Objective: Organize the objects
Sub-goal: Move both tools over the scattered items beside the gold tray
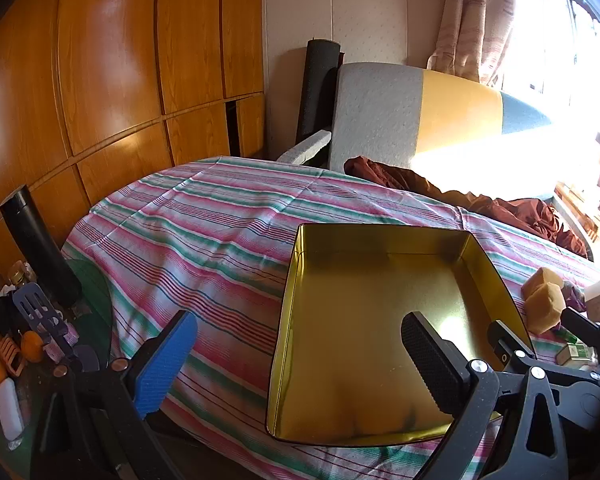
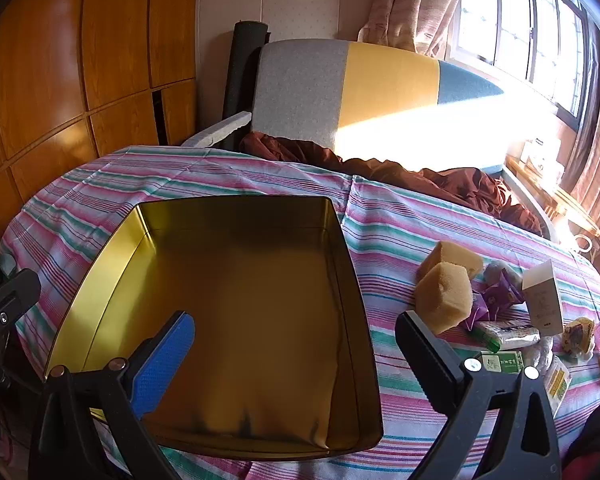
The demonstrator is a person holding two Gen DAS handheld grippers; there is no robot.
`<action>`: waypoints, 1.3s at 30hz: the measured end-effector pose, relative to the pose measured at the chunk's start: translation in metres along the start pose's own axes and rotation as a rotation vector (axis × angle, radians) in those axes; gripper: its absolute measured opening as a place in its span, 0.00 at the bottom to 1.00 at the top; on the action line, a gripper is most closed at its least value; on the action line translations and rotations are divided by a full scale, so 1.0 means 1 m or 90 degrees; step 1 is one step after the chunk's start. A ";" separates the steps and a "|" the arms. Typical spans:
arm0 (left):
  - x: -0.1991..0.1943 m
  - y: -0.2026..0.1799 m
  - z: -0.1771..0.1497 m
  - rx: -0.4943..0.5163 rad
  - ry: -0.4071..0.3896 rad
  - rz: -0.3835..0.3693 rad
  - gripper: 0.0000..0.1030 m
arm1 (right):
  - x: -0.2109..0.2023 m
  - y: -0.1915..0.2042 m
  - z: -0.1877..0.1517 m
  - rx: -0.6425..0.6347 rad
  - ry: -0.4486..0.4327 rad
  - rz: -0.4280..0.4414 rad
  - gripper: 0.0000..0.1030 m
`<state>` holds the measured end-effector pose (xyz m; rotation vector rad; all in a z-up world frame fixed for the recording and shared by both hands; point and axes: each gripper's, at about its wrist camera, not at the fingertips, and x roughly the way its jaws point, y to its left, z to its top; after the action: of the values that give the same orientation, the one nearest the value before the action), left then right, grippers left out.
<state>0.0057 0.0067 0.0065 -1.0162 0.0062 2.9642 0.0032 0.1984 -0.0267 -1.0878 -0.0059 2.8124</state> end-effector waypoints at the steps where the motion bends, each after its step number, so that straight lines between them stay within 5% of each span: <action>1: 0.000 -0.001 0.000 0.001 0.000 0.000 1.00 | -0.001 0.000 0.000 0.000 -0.001 -0.001 0.99; 22: -0.012 -0.025 0.006 0.062 -0.028 0.010 1.00 | -0.010 -0.054 0.002 0.048 -0.019 -0.039 0.99; 39: -0.008 -0.084 0.006 0.160 -0.013 -0.051 1.00 | -0.023 -0.184 0.019 0.136 -0.025 -0.159 0.99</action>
<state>0.0091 0.0906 0.0160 -0.9306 0.3214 2.8097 0.0286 0.3787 0.0114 -0.9144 0.1409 2.5430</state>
